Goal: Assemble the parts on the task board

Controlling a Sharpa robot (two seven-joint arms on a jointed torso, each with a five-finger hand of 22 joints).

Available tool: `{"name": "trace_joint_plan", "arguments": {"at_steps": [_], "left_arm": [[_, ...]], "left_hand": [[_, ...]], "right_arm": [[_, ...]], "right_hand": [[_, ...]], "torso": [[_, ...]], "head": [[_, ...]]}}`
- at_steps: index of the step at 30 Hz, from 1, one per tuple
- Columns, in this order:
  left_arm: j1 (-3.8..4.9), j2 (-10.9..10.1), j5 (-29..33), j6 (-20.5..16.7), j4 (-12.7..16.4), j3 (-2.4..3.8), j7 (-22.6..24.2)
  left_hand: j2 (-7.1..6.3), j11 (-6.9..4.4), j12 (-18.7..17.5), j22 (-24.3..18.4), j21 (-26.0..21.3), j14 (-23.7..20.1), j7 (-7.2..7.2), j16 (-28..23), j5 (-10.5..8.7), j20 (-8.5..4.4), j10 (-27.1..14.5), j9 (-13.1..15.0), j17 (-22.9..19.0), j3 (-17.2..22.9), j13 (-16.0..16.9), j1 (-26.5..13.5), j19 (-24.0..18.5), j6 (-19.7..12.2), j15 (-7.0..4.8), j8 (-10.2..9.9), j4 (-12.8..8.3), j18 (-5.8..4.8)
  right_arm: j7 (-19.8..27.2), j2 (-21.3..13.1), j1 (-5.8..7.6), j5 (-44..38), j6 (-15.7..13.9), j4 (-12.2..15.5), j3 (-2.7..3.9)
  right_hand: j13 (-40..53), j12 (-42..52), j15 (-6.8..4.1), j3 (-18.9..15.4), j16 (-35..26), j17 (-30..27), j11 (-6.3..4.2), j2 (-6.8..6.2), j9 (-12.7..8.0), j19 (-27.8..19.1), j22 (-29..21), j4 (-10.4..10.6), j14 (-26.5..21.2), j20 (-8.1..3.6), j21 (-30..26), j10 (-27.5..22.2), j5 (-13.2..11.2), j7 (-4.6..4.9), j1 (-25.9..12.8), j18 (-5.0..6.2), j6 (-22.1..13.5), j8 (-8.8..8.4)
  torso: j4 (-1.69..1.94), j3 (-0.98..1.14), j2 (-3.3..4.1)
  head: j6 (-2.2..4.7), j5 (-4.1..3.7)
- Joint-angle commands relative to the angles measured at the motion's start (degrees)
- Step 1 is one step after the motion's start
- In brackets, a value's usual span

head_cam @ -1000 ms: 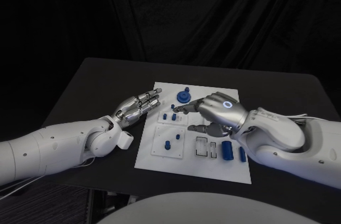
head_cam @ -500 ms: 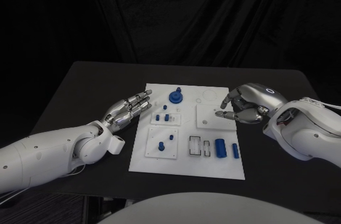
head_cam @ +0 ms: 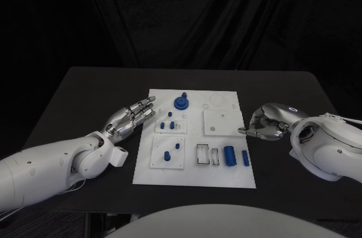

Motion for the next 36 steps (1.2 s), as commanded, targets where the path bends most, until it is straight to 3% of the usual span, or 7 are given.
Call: {"name": "trace_joint_plan", "arguments": {"at_steps": [1,13,16,18,24,28,36], "left_arm": [[-0.04,0.1,0.01,-0.25,-0.01,0.05,4.5],[-0.05,0.52,0.01,0.13,-0.73,0.05,4.3],[-0.07,0.49,0.01,0.25,-0.81,0.05,4.17],[-0.08,0.47,0.01,0.27,-0.85,0.05,4.14],[-0.1,0.55,0.01,0.23,-0.93,0.05,4.15],[-0.11,0.63,0.01,0.24,-0.98,0.05,4.16],[-0.15,0.82,0.01,0.37,-1.2,0.05,4.0]], "left_hand": [[0.14,0.14,-0.22,0.06,-0.13,-0.02,-0.38,-0.21,0.27,0.08,0.16,0.06,-0.08,0.0,0.01,-0.24,0.08,-0.16,-0.05,0.31,-0.3,-0.53],[0.29,0.81,-0.18,0.1,-0.1,-0.02,-0.49,-0.21,0.32,0.28,0.28,0.04,-0.08,0.1,0.05,-0.28,0.12,-0.26,0.03,0.29,-0.44,-0.44],[0.32,0.91,-0.18,0.12,-0.1,-0.02,-0.51,-0.21,0.32,0.34,0.29,0.03,-0.08,0.12,0.05,-0.29,0.13,-0.32,0.07,0.27,-0.45,-0.43],[0.36,1.0,-0.18,0.12,-0.09,-0.02,-0.49,-0.21,0.33,0.44,0.3,0.03,-0.08,0.15,0.05,-0.3,0.13,-0.31,0.15,0.27,-0.48,-0.41],[0.39,1.07,-0.15,0.17,-0.07,-0.02,-0.42,-0.21,0.33,0.6,0.38,0.07,-0.08,0.17,0.08,-0.32,0.16,-0.07,0.27,0.32,-0.52,-0.38],[0.43,1.07,-0.13,0.18,-0.06,-0.02,-0.42,-0.21,0.34,0.78,0.46,0.13,-0.08,0.21,0.1,-0.32,0.17,0.35,0.36,0.43,-0.61,-0.33],[0.46,1.1,-0.12,0.17,-0.06,-0.02,-0.49,-0.21,0.35,0.91,0.51,0.15,-0.08,0.25,0.11,-0.32,0.18,0.5,0.45,0.48,-0.69,-0.28]], "right_arm": [[-4.32,0.01,-0.82,0.22,2.23,0.61,0.0],[-3.77,1.72,-3.58,0.21,0.99,1.3,0.0],[-3.93,2.53,-4.13,-0.72,1.41,1.61,0.0],[-4.01,2.9,-4.4,-1.67,1.76,1.65,0.0],[-4.02,3.79,-5.32,-3.08,2.94,1.32,0.01],[-4.13,4.31,-5.83,-3.43,4.1,1.03,0.01],[-5.39,5.12,-6.5,-4.9,5.11,1.03,0.01]], "right_hand": [[15.06,0.14,-0.38,-0.44,0.16,15.06,-0.26,-0.06,0.43,4.51,13.76,0.07,6.15,-0.45,-0.49,6.16,-0.23,-0.09,-0.66,-0.74,-0.36,0.47],[15.06,0.14,-1.32,-1.91,-3.47,10.49,-0.41,-2.28,2.79,3.0,12.55,0.27,4.99,-1.17,-4.18,6.16,-1.78,-0.33,-2.57,0.14,0.41,0.58],[15.06,0.14,-1.55,-3.63,-5.1,8.32,-0.45,-3.4,3.17,3.56,12.98,0.26,4.73,-1.41,-2.84,6.16,-7.43,-0.29,-5.91,-0.16,0.2,-0.21],[15.06,0.14,-1.57,-3.9,-5.61,7.61,-0.48,-3.38,3.26,3.7,13.09,0.26,4.64,-1.47,-2.48,6.16,-7.8,-0.25,-6.07,-0.24,-0.18,-0.51],[15.06,0.14,-0.97,-3.06,-5.99,6.81,-0.76,-2.3,4.09,4.05,13.31,0.15,4.75,-1.11,-1.68,6.16,-6.55,-0.09,-2.33,-0.42,-3.18,-1.42],[15.06,0.14,-1.01,-2.53,-5.67,6.72,-0.74,-1.59,5.34,4.43,13.52,0.07,4.94,-1.12,-0.91,6.16,-3.32,-0.18,-0.4,-0.61,-3.31,-0.8],[15.06,0.14,-1.01,-2.76,-4.17,8.52,-0.76,-1.75,6.88,4.85,13.9,0.12,5.21,-1.13,0.19,6.16,-1.14,-0.27,0.31,-0.89,-3.27,0.09]], "torso": [[-0.02,0.06,0.16],[0.31,-0.01,-0.19],[0.1,0.08,-0.29],[0.05,0.08,-0.32],[0.24,0.05,-0.26],[0.22,0.2,-0.14],[0.23,0.15,-0.1]], "head": [[-0.01,-0.41],[-0.01,-0.61],[-0.01,-0.13],[-0.01,0.08],[-0.01,0.02],[-0.01,0.14],[-0.01,0.19]]}}
